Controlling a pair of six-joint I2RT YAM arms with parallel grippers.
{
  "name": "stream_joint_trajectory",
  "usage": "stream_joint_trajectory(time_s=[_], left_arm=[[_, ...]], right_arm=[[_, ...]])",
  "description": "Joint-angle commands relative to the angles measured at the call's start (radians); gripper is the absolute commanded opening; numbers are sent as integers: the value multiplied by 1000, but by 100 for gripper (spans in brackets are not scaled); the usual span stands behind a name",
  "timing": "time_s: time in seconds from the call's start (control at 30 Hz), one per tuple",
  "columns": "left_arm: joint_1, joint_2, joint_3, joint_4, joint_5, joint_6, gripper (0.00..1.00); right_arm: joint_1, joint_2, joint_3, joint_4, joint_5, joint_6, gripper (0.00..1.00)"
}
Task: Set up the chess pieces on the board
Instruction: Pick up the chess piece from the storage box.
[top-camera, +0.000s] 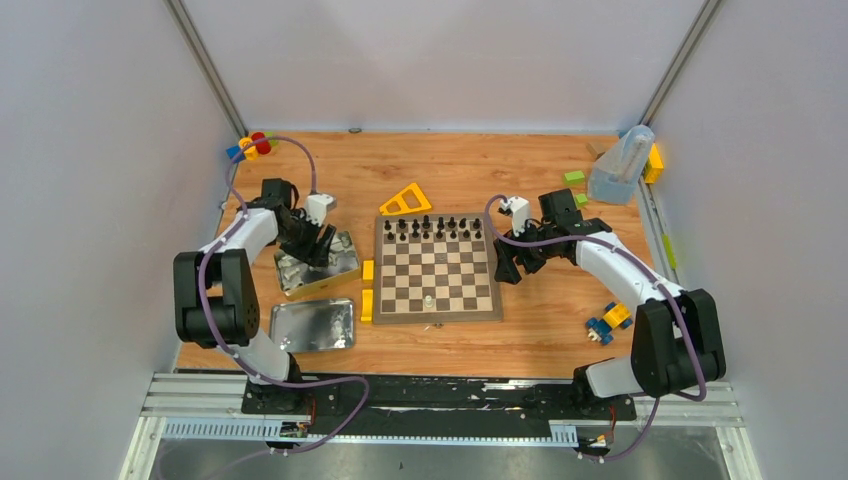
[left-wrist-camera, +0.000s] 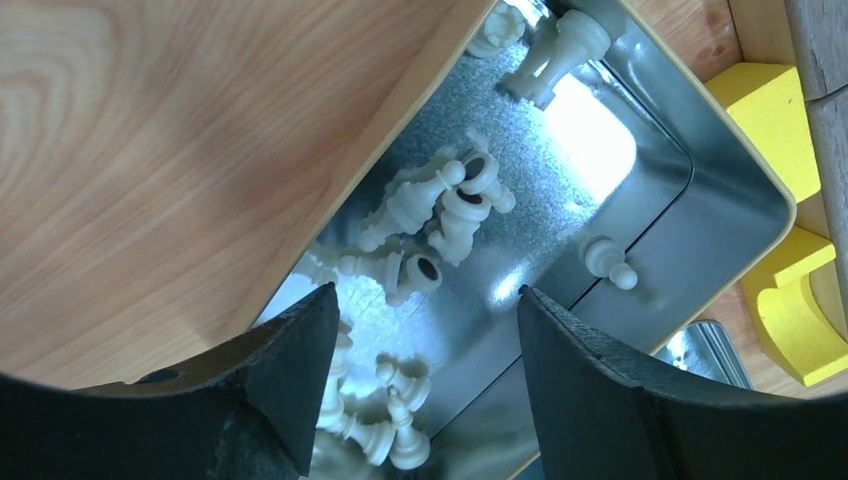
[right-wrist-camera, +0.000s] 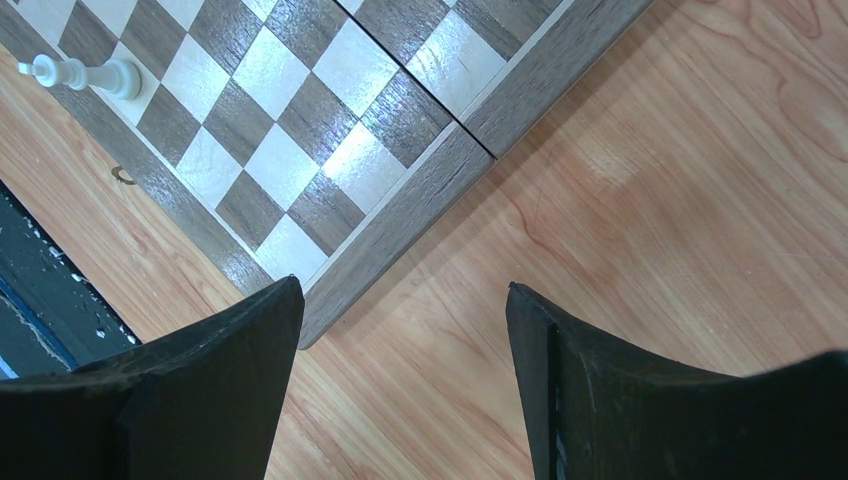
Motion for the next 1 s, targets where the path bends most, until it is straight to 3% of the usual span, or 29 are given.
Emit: stream_joint_trajectory(time_s=[0.0, 0.2, 0.4, 0.67, 0.97], left_arm=[[-31, 36, 44, 35, 64, -12, 76], [-113, 100, 41, 67, -11, 14, 73], [-132, 130, 28, 83, -77, 23, 52], [-133, 33, 11, 82, -66, 18, 32], [-134, -51, 69, -2, -15, 32, 24]], right_arm=[[8, 12, 15, 15, 7, -15, 75], [7, 16, 13, 15, 12, -15, 75], [7, 19, 11, 15, 16, -16, 75], [7, 26, 13, 13, 14, -17, 75], [8, 23, 14, 13, 11, -17, 75]])
